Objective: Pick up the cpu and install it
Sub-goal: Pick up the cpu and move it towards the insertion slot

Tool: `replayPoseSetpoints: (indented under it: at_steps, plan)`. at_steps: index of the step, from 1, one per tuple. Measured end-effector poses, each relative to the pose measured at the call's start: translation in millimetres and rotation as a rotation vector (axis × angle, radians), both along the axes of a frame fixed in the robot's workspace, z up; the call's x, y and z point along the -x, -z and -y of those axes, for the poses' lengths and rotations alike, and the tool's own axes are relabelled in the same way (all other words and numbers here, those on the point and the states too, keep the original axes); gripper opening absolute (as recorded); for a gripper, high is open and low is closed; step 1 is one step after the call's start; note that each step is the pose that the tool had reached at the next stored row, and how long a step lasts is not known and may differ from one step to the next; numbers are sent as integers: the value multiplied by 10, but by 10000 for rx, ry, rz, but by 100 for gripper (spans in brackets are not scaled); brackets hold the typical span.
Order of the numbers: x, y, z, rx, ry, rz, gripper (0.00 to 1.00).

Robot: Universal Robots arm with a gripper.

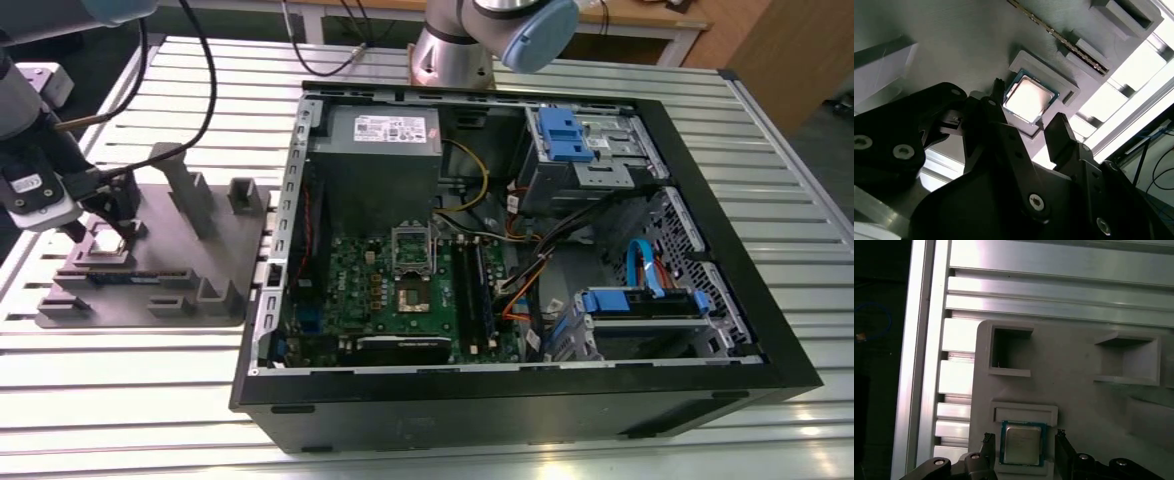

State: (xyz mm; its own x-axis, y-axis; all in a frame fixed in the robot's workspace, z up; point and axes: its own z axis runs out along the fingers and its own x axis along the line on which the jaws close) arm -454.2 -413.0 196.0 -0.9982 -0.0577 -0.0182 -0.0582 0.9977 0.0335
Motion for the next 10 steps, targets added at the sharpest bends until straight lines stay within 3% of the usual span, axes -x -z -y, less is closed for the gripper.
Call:
replayPoseSetpoints:
  at_steps: [10]
  plan:
    - [0, 51, 0, 27, 180, -1, 59]
